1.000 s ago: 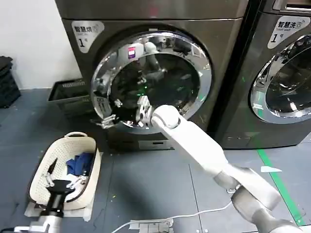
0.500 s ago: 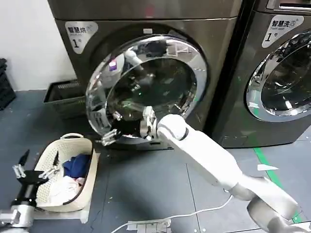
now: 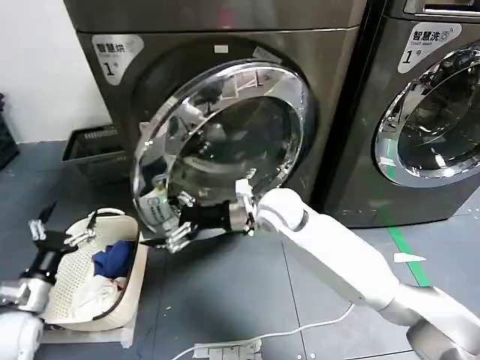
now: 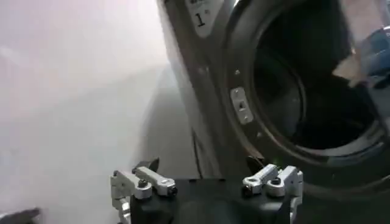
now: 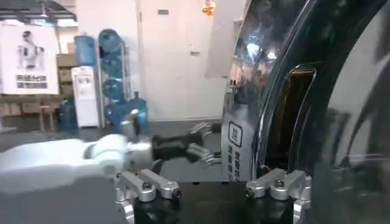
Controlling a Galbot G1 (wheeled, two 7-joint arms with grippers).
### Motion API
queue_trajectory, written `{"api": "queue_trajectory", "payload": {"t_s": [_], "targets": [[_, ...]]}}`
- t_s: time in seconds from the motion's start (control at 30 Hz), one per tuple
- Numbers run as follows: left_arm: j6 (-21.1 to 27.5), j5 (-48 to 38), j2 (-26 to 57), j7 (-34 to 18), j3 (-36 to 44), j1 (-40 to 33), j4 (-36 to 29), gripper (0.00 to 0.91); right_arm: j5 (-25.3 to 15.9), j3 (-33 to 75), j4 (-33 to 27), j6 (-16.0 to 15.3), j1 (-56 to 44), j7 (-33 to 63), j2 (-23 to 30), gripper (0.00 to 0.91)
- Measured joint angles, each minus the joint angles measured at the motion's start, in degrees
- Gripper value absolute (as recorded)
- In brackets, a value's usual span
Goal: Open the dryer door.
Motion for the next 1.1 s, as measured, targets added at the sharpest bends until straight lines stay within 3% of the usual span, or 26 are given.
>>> {"api": "queue_trajectory", "payload": {"t_s": [0.43, 1.1], "targets": [[-1.0, -0.7, 7.9, 1.2, 9.8, -9.5, 6.3, 0.907, -0.9, 3.4, 3.3, 0.8, -3.5, -8.8, -5.5, 0.907], [-7.3, 1.5, 13.2, 10.1, 29.6, -22.8, 9.2, 0.907, -2.2, 11.9, 9.3, 4.0, -12.7, -11.0, -14.3, 0.907]]}}
